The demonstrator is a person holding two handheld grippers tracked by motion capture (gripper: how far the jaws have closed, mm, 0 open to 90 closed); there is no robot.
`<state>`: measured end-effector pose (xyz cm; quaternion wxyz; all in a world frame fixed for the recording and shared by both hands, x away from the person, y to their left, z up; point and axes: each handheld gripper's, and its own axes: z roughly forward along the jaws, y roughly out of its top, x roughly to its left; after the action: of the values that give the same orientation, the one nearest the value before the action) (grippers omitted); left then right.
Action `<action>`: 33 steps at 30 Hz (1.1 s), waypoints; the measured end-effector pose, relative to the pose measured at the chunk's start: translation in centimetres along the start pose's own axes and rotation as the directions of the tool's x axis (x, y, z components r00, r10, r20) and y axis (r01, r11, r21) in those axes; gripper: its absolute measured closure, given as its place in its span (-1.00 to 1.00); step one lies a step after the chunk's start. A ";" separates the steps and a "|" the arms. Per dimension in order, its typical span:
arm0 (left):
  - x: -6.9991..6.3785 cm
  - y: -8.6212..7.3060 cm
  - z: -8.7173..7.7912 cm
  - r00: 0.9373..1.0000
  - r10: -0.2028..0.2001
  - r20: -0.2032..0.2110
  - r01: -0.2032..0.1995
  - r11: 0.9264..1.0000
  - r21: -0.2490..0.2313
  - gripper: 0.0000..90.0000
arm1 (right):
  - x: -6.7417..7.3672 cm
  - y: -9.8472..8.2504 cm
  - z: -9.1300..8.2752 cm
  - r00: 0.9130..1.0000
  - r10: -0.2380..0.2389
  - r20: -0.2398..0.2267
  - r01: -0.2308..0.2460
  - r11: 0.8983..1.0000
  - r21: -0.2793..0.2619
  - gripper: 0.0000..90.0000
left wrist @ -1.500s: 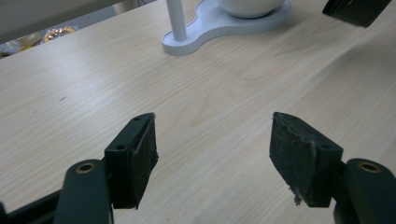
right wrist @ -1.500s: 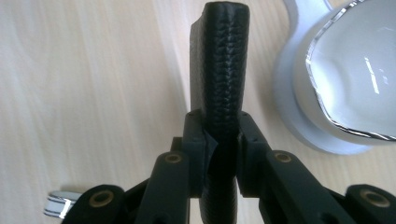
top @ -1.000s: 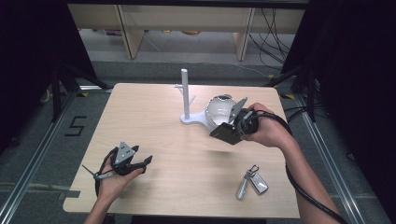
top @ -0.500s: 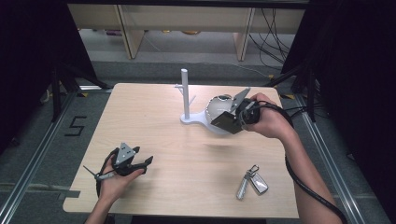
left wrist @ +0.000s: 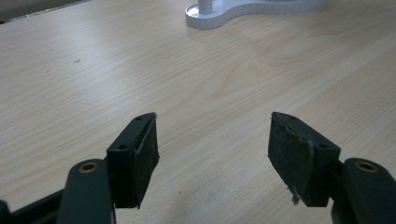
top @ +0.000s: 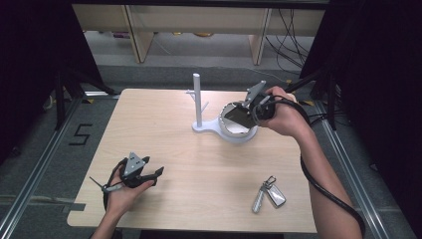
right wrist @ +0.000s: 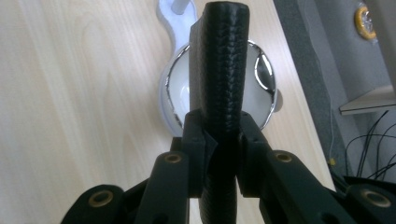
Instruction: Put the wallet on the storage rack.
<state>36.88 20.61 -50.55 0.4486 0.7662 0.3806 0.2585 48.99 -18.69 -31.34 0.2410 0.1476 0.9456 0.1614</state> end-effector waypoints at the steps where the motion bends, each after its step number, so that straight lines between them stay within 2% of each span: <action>1: 0.0 0.0 0.0 1.000 0.000 0.001 0.000 1.000 0.000 -0.27 | -0.1 0.1 0.1 1.000 0.010 0.003 -0.010 1.000 0.002 0.73; 5: -0.1 0.0 0.0 1.000 -0.005 0.000 0.005 1.000 0.005 -0.27 | -0.5 0.4 0.6 1.000 -0.001 0.006 0.001 1.000 0.001 0.73; 6: 0.0 0.0 0.0 1.000 0.017 -0.005 -0.017 1.000 0.008 -0.27 | -0.6 0.4 0.8 1.000 -0.002 0.005 0.002 1.000 0.005 0.73; 7: 0.0 0.0 0.0 1.000 0.017 -0.001 -0.017 1.000 0.003 -0.28 | -0.7 0.5 1.0 1.000 -0.005 0.008 0.005 1.000 0.008 0.73; 8: 0.0 0.0 0.0 1.000 0.016 0.000 -0.016 1.000 0.003 -0.28 | -0.8 0.6 1.2 1.000 -0.007 0.010 0.007 1.000 0.017 0.73; 9: -0.1 0.0 0.0 1.000 -0.003 0.003 0.003 1.000 0.003 -0.28 | -0.9 0.6 1.5 1.000 -0.010 0.007 0.010 1.000 0.023 0.73; 15: 0.0 0.0 0.0 1.000 -0.001 0.002 0.001 1.000 0.000 -0.28 | -1.2 0.9 3.0 1.000 -0.014 -0.008 0.015 0.998 0.054 0.72; 16: 0.1 0.0 -0.1 1.000 0.015 -0.003 -0.015 1.000 -0.001 -0.28 | -1.3 0.9 3.4 1.000 -0.008 -0.017 0.009 0.998 0.061 0.72; 20: 0.1 0.0 -0.1 1.000 0.015 0.000 -0.015 1.000 -0.003 -0.28 | -1.4 0.9 4.1 1.000 -0.016 -0.020 0.017 0.997 0.078 0.72; 21: 0.1 0.0 -0.1 1.000 0.014 0.000 -0.014 1.000 -0.003 -0.28 | -1.4 0.8 4.2 1.000 -0.003 -0.019 0.004 0.996 0.086 0.72; 22: 0.1 0.0 -0.1 1.000 0.014 0.000 -0.014 1.000 -0.003 -0.28 | -1.5 0.8 4.5 1.000 -0.014 -0.023 0.016 0.996 0.087 0.72; 23: 0.1 0.0 -0.1 1.000 0.016 0.000 -0.016 1.000 -0.002 -0.28 | -1.5 0.7 4.5 1.000 0.013 -0.024 -0.011 0.996 0.094 0.72; 25: 0.1 0.0 0.0 1.000 0.015 0.001 -0.015 1.000 -0.003 -0.28 | -1.7 0.7 4.9 1.000 0.006 -0.026 -0.004 0.996 0.088 0.72; 26: -0.1 0.0 0.0 1.000 -0.005 0.005 0.005 1.000 0.000 -0.28 | -1.8 0.7 5.0 1.000 -0.004 -0.031 0.007 0.996 0.084 0.72; 27: -0.1 0.0 0.0 1.000 -0.003 0.006 0.003 1.000 -0.002 -0.28 | -1.8 0.7 5.0 1.000 -0.004 -0.031 0.007 0.996 0.084 0.72; 28: -0.1 0.0 0.0 1.000 -0.003 0.008 0.003 1.000 -0.003 -0.28 | -1.8 0.8 5.2 1.000 0.010 -0.028 -0.008 0.996 0.093 0.72; 32: -0.1 0.0 0.0 1.000 -0.005 0.008 0.005 1.000 -0.001 -0.28 | -1.9 0.8 5.4 1.000 0.000 -0.028 0.003 0.996 0.090 0.71; 33: -0.1 -0.1 0.0 1.000 -0.003 0.007 0.003 1.000 -0.001 -0.28 | -1.9 0.8 5.5 1.000 0.016 -0.026 -0.014 0.996 0.093 0.71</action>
<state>36.81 20.56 -50.59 0.4507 0.7664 0.3802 0.2550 53.53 -17.39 -34.81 0.2198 0.1637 0.9541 0.1209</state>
